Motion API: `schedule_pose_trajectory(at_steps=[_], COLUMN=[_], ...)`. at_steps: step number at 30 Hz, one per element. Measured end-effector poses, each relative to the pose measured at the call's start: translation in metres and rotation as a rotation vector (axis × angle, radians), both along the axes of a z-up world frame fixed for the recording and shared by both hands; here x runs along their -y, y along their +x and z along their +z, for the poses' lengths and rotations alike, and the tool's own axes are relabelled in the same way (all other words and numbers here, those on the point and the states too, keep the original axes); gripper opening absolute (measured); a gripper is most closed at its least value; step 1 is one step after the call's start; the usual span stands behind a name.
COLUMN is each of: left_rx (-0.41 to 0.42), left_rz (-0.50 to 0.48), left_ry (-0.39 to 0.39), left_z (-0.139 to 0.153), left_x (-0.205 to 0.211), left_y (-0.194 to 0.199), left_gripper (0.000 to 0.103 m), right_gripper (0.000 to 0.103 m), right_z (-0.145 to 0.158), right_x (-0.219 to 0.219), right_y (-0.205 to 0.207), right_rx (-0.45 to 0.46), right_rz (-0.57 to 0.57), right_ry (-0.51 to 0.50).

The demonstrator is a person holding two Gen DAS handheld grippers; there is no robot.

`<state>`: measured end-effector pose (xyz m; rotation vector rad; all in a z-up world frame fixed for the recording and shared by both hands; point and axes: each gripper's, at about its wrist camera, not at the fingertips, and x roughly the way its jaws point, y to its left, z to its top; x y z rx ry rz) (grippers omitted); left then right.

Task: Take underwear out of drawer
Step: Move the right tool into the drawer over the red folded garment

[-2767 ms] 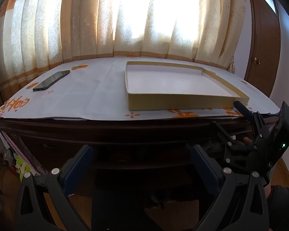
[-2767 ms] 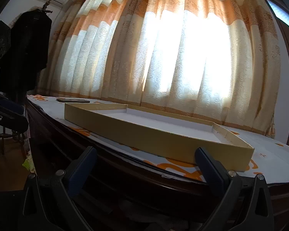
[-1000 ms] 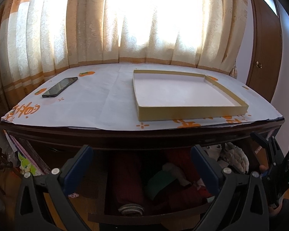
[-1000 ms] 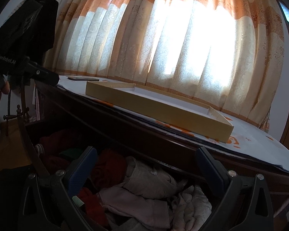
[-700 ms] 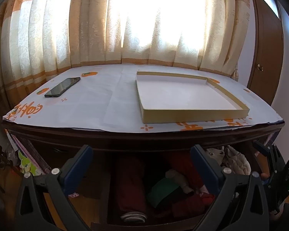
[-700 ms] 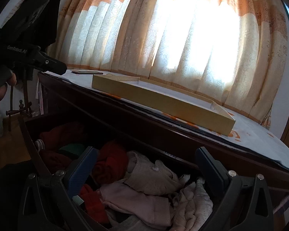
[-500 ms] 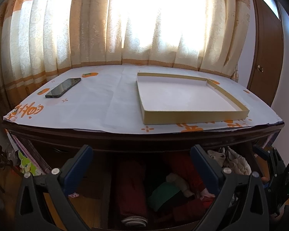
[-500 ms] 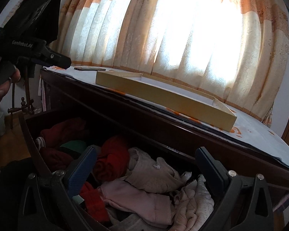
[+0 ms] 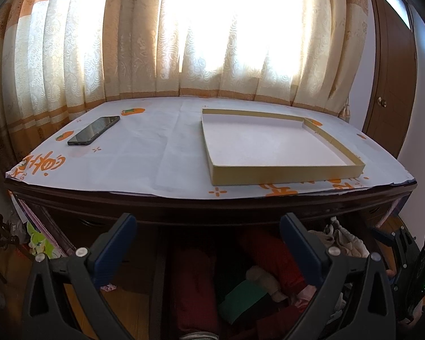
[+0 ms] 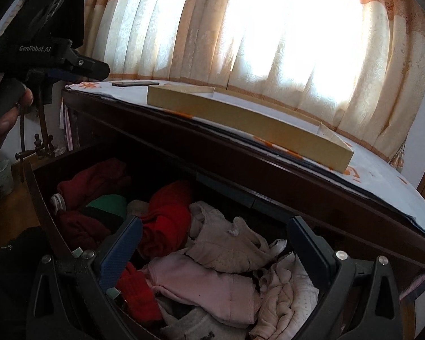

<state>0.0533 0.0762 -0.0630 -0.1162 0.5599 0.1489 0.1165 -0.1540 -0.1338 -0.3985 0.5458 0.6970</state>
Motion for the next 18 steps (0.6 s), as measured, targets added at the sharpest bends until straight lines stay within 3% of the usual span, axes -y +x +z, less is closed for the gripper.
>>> schedule_pose_trajectory(at_steps=[18], left_rx=[0.01], left_rz=[-0.001], left_ry=[-0.001], left_z=[0.0083], left_x=[0.002], left_y=[-0.0062], left_gripper=[0.103], right_gripper=[0.102], right_z=[-0.0036], right_x=[-0.0089], right_y=[-0.0021], right_rx=[-0.055], right_rz=[0.007], right_ry=[-0.076])
